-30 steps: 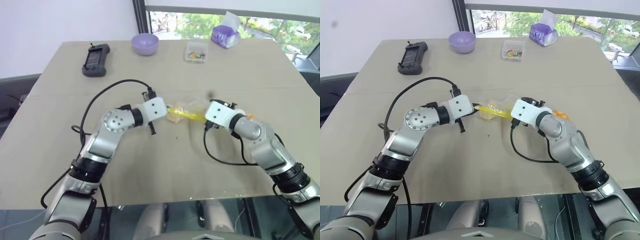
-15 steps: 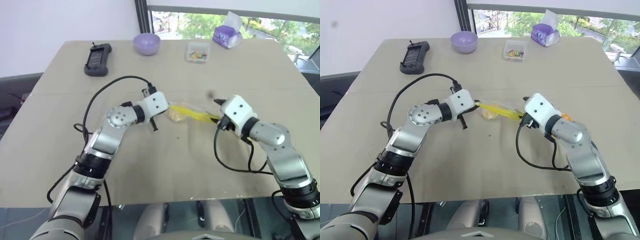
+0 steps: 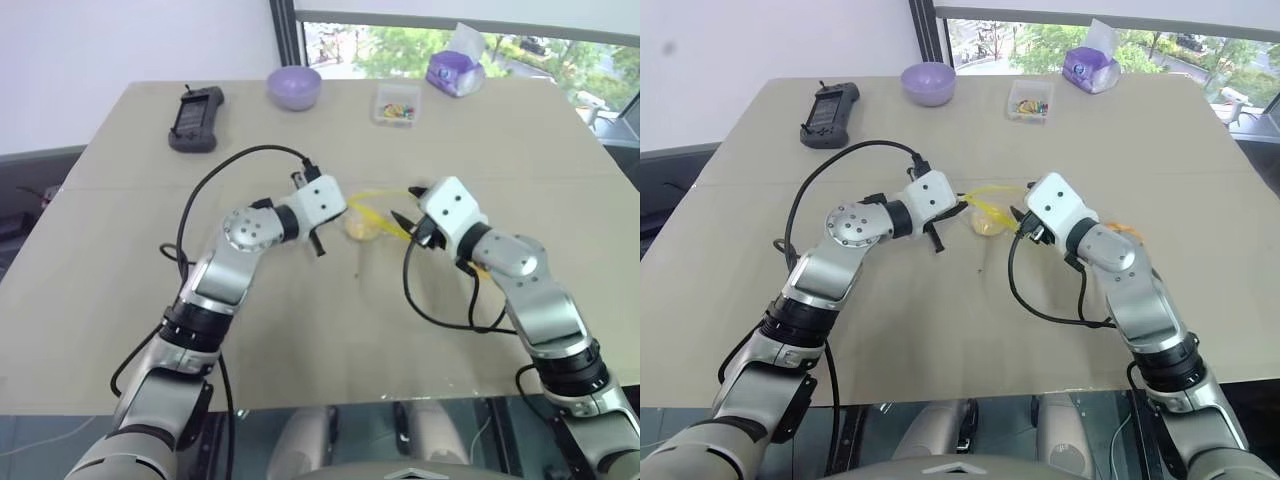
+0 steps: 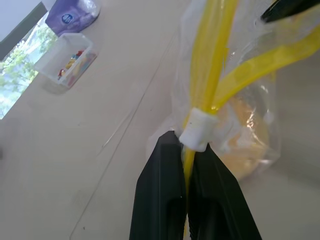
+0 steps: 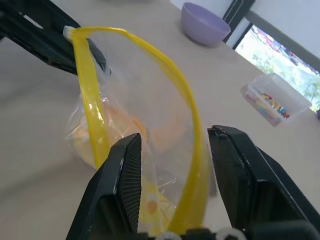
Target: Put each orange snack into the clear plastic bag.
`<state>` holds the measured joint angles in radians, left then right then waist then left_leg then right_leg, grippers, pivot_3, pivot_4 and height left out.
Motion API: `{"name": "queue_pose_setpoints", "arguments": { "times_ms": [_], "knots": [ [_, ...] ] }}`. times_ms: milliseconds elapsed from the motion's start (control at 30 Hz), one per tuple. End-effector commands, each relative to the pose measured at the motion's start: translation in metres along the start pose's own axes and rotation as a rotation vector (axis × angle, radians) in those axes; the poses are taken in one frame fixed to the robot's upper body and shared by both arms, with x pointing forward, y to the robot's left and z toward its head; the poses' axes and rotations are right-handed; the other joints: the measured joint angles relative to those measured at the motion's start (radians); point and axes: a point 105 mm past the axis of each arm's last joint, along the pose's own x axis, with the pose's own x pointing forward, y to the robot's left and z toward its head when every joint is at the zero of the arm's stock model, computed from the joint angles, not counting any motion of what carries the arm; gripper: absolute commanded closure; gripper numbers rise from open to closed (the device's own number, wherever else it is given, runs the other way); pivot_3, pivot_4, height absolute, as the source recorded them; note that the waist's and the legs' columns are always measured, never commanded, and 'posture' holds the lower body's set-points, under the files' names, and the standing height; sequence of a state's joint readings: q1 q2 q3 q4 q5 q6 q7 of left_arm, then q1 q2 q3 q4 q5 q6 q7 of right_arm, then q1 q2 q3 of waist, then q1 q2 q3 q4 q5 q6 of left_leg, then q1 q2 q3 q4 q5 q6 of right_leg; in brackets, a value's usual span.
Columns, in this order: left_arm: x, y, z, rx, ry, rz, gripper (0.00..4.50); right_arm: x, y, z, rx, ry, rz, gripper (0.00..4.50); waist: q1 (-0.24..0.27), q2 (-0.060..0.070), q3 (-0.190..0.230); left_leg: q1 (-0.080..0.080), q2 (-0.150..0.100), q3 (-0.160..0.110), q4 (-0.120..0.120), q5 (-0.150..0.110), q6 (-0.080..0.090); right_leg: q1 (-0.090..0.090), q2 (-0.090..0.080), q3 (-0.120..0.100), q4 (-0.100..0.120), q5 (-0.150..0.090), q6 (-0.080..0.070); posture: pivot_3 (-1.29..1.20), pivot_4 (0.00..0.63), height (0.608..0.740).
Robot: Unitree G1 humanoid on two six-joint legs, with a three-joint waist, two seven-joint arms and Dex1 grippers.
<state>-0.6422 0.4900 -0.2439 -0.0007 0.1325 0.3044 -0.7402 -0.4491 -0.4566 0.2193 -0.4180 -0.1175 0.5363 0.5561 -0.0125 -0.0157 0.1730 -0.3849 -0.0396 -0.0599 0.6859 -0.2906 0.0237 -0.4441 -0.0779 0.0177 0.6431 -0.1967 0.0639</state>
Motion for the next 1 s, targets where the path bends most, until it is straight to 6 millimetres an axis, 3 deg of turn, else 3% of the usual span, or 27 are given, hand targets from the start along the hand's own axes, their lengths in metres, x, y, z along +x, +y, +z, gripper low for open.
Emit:
{"name": "queue_pose_setpoints", "arguments": {
  "times_ms": [33,267,400,533,1000],
  "knots": [
    [0.000,0.006,0.019,0.031,-0.043,0.030,4.50,-0.013,-0.009,0.021,-0.030,-0.074,-0.033,2.19,-0.001,0.000,0.000,0.000,0.000,0.000,0.000,0.000,0.000,0.000,0.000,0.000,0.000,0.000,0.000,0.00,0.150,0.740],
    [0.002,0.008,0.018,0.017,-0.038,0.029,4.50,-0.019,-0.018,0.016,0.079,-0.079,-0.050,2.19,-0.002,0.000,0.000,0.001,0.000,0.000,0.000,0.000,0.000,0.000,0.000,0.000,0.001,0.000,0.000,0.00,0.150,0.740],
    [0.004,0.008,0.024,0.024,-0.053,0.030,4.50,-0.015,-0.006,0.015,0.071,-0.072,0.005,2.19,-0.002,0.000,0.000,0.001,0.000,0.001,0.000,0.000,0.000,0.000,0.000,0.001,0.001,0.000,0.000,0.00,0.150,0.740],
    [0.004,0.010,0.023,0.022,-0.041,0.045,4.50,-0.013,-0.012,0.017,0.009,-0.078,-0.058,0.91,-0.003,0.000,0.000,0.001,0.000,0.001,0.000,0.000,0.000,0.000,0.000,0.001,0.001,0.000,0.000,0.00,0.150,0.740],
    [0.005,0.017,0.011,-0.006,0.027,0.083,4.50,-0.048,-0.028,0.038,-0.011,-0.146,-0.126,0.91,-0.001,0.000,0.000,0.001,0.000,0.001,0.000,0.000,0.000,0.000,0.000,0.001,0.001,0.000,0.000,0.00,0.150,0.740]
  ]
}}
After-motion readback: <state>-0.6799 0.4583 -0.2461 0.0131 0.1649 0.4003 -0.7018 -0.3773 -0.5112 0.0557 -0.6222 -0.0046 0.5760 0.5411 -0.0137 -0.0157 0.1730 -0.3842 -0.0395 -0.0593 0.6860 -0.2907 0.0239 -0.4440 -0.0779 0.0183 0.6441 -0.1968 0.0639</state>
